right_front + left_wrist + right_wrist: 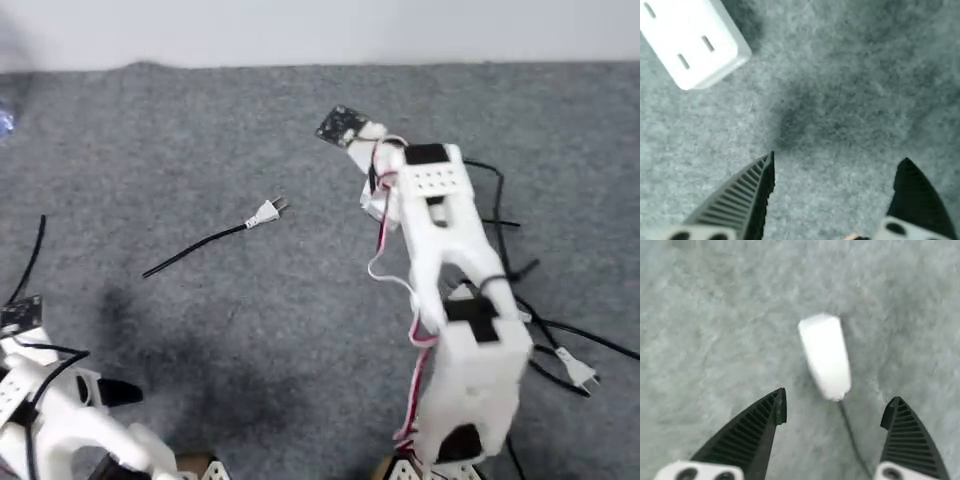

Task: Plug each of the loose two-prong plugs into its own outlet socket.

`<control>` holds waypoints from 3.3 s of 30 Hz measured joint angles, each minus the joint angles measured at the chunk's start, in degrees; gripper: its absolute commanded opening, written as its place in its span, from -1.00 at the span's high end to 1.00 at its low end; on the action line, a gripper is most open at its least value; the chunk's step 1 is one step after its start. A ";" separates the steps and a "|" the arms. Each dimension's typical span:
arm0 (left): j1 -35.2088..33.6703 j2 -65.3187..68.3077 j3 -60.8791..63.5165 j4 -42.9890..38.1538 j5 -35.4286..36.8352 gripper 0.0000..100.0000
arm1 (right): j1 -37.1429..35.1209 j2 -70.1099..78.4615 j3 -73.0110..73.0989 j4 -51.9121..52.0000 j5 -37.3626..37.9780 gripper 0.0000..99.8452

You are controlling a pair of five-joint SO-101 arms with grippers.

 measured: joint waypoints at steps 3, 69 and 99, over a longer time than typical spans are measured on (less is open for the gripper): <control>0.00 0.00 0.00 -0.18 0.18 0.29 | 0.26 8.00 -10.20 2.64 1.85 0.38; 0.00 0.00 1.93 -2.11 0.35 0.29 | -31.30 -27.25 43.60 5.36 -4.13 0.98; 0.00 0.00 1.93 -2.11 0.53 0.29 | -37.71 -18.73 38.15 4.48 3.08 0.12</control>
